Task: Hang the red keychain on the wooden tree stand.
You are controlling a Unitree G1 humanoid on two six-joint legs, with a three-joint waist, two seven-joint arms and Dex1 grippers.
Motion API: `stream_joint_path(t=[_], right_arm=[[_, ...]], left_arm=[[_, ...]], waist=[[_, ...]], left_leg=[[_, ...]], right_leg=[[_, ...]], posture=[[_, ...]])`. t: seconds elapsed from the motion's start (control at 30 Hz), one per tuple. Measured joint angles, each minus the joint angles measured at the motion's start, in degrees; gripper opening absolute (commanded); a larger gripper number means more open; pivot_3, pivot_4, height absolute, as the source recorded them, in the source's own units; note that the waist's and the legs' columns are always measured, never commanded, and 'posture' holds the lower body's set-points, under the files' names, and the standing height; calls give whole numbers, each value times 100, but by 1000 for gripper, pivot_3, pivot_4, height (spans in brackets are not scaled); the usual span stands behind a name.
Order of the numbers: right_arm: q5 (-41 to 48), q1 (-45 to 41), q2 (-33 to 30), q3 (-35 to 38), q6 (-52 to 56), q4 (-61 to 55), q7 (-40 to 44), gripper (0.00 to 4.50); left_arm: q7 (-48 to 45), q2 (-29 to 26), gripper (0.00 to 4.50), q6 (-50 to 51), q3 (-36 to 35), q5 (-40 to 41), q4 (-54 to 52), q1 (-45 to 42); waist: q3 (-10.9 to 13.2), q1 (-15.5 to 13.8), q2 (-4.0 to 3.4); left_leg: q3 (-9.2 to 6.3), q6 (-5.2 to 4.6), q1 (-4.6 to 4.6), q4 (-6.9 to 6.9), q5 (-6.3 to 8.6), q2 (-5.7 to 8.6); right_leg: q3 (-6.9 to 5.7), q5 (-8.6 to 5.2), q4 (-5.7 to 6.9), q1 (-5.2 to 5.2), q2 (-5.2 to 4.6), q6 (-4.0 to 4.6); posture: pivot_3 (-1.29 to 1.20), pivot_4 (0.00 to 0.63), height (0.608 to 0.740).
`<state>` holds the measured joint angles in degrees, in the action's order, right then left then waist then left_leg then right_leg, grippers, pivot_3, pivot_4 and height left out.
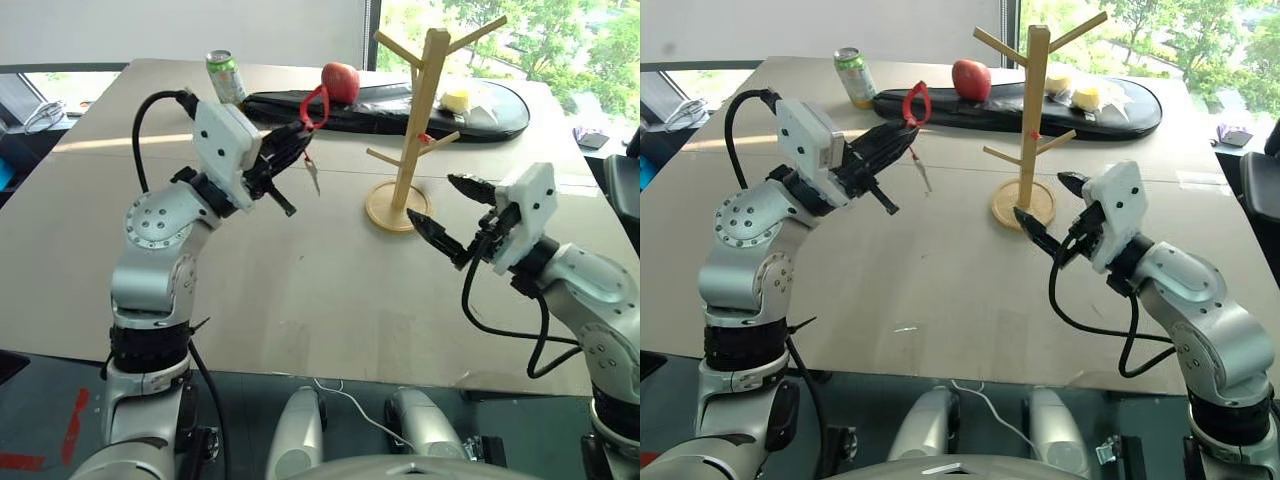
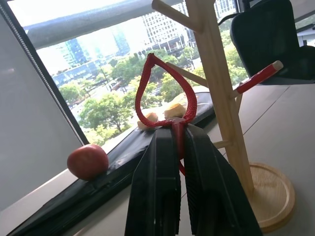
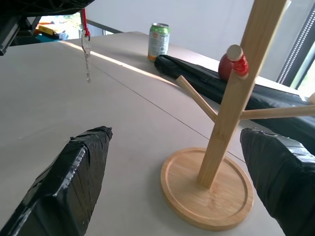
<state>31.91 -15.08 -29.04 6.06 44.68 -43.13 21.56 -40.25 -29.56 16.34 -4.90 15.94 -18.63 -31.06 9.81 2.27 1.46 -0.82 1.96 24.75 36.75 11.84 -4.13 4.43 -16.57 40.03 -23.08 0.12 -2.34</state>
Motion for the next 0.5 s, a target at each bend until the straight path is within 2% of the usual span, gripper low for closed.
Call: stream_joint_path(t=[0.07, 0.13, 0.23, 0.4, 0.5], right_arm=[[0, 107, 8, 118, 7, -127, -143, 4500], [-12, 185, 36, 183, 16, -397, -427, 4500], [-14, 265, 42, 236, 29, -452, -570, 4500], [-2, 366, 127, 390, 163, -727, -980, 4500], [5, 384, 127, 412, 218, -829, -1102, 4500]], left_arm=[[0, 117, 68, -200, 216, -72, -19, -66], [-87, 357, 68, -741, 731, -285, 114, -313], [-173, 414, 68, -1054, 847, -405, 313, -371], [-484, 692, 68, -2131, 1461, -822, 1465, -730], [-572, 844, 68, -2649, 1597, -1008, 1953, -994]], waist=[[0, -15, 0], [0, -37, 0], [0, -3, -1], [0, -29, -1], [-1, -29, -1]], left_leg=[[0, 0, 3, 0, 0, 1], [0, -1, 5, 1, 0, 4], [-3, -1, -1, -2, 0, 2], [-3, -1, 2, 0, 1, 4], [-2, -1, 2, -1, 1, 4]], right_leg=[[-1, 0, -4, 1, 0, 0], [0, 0, -8, 2, -2, 0], [1, 0, -5, 2, 3, 0], [0, 0, -13, 5, 2, 0], [0, 0, -14, 6, 2, 0]], posture=[[0, 150, 740], [0, 150, 740], [0, 150, 740], [0, 150, 740], [0, 150, 740]])
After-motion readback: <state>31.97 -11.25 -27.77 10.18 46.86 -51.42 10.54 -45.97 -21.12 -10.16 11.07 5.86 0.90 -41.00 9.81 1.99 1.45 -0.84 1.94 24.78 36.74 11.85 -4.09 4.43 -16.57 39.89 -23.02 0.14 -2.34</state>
